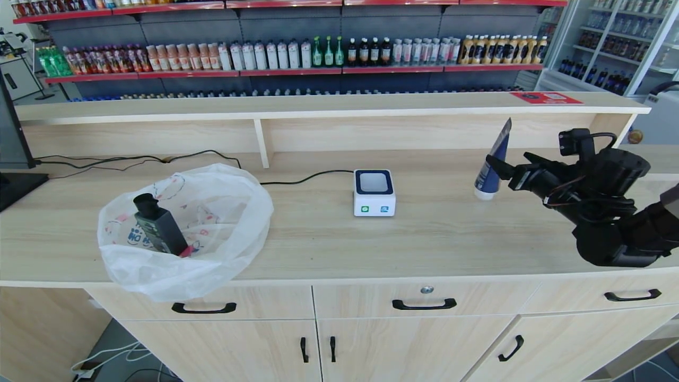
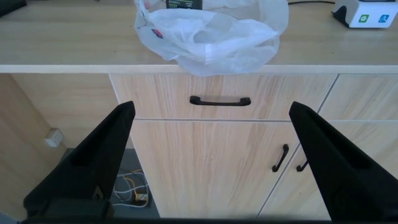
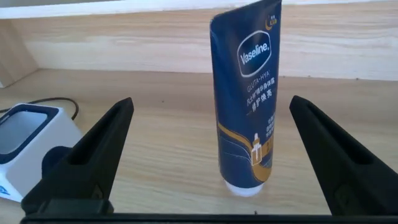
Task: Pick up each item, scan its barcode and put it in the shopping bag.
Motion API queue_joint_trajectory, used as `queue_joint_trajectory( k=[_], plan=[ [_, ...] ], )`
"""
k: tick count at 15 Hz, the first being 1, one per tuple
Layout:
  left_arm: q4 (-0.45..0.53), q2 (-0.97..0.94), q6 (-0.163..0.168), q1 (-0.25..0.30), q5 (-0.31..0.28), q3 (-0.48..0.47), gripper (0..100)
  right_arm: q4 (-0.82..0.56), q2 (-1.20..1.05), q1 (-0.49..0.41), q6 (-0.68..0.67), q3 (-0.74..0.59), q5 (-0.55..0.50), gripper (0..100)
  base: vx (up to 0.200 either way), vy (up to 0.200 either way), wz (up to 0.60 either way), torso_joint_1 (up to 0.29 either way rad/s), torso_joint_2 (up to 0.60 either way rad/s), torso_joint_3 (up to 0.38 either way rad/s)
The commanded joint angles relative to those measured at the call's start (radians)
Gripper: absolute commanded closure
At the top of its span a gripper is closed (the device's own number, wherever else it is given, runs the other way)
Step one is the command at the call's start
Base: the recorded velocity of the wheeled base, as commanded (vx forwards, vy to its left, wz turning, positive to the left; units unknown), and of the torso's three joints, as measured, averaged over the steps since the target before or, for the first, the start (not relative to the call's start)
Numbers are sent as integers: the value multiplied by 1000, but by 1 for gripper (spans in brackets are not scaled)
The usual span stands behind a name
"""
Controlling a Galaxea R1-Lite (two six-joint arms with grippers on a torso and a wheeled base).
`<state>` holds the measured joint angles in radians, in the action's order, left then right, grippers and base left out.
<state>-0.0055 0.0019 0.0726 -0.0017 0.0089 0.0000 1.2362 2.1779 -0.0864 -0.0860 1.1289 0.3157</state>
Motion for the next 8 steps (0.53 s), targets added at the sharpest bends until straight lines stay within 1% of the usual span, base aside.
queue_joint_trajectory(
  k=[1, 2, 3, 4, 5, 8],
  plan=[
    [-1, 0, 1, 0, 0, 0, 0, 2, 68, 13, -3, 23, -12, 0, 0, 0, 0, 0, 0, 0],
    [-1, 0, 1, 0, 0, 0, 0, -11, 82, 13, -12, 49, -61, 0, 0, 0, 0, 0, 0, 0],
    [-1, 0, 1, 0, 0, 0, 0, -30, 97, 16, -47, 86, -86, 0, 0, 0, 0, 0, 0, 0],
    [-1, 0, 1, 0, 0, 0, 0, -37, 122, 33, -77, 135, -89, 0, 0, 0, 0, 0, 0, 0],
    [-1, 0, 1, 0, 0, 0, 0, -44, 148, 34, -78, 173, -90, 0, 0, 0, 0, 0, 0, 0],
    [-1, 0, 3, 0, 0, 0, 0, -60, 207, 33, -78, 247, -101, 0, 0, 0, 0, 0, 0, 0]
  ],
)
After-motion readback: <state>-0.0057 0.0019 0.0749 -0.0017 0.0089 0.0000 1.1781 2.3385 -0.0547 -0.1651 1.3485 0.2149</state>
